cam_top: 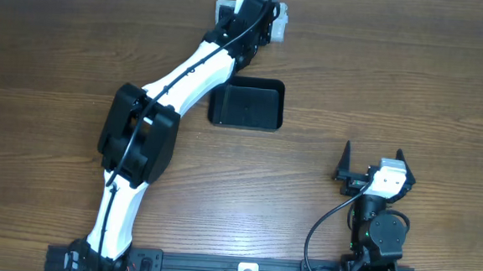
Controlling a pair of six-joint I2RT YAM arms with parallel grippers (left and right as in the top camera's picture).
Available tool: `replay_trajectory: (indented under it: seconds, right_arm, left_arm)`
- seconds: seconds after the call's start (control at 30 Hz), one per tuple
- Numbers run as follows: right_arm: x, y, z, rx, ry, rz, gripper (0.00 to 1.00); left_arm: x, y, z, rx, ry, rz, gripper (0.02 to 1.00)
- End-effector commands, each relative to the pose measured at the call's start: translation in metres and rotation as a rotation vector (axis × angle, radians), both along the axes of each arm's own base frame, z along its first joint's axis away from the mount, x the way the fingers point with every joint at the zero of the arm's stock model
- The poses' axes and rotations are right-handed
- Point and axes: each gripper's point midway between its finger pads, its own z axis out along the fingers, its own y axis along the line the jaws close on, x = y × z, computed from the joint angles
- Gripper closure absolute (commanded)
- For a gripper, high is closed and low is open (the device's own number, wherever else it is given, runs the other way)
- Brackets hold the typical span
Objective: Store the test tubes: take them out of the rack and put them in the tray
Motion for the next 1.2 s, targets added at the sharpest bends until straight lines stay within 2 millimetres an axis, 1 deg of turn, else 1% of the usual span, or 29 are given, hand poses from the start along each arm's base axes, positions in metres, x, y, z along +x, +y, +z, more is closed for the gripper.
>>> replay_trajectory:
  seconds: [0.03, 0.23, 0.53, 0.73, 0.8, 1.03, 1.2]
  right_arm:
    - [0.0, -0.001, -0.002, -0.005, 0.002, -0.004, 0.009]
    - [0.0, -0.001, -0.002, -0.005, 0.002, -0.004, 0.007]
    - [0.0, -0.001, -0.002, -0.004, 0.002, -0.004, 0.007]
    - [0.0, -0.001, -0.002, -0.005, 0.002, -0.004, 0.007]
    - [0.0, -0.001, -0.002, -0.004, 0.002, -0.004, 0.007]
    - [0.0, -0.001, -0.002, -0.004, 0.002, -0.004, 0.007]
    - [0.0, -0.001, -0.002, -0.004, 0.002, -0.004, 0.007]
  left_arm:
    - [0.01, 0.006, 0.005, 0.017, -0.035, 0.028, 0.264]
    - [0.022, -0.001, 0.003, 0.007, -0.056, 0.03, 0.272]
    - [0.024, 0.002, 0.002, 0.007, -0.054, 0.035, 0.292]
    - [0.024, 0.002, -0.002, 0.01, -0.049, 0.035, 0.426]
    - [0.024, 0.002, -0.004, 0.011, -0.047, 0.035, 0.448]
    - [0.024, 0.001, -0.004, 0.01, -0.046, 0.032, 0.584]
    - [0.024, 0.001, -0.004, 0.01, -0.045, 0.032, 0.66]
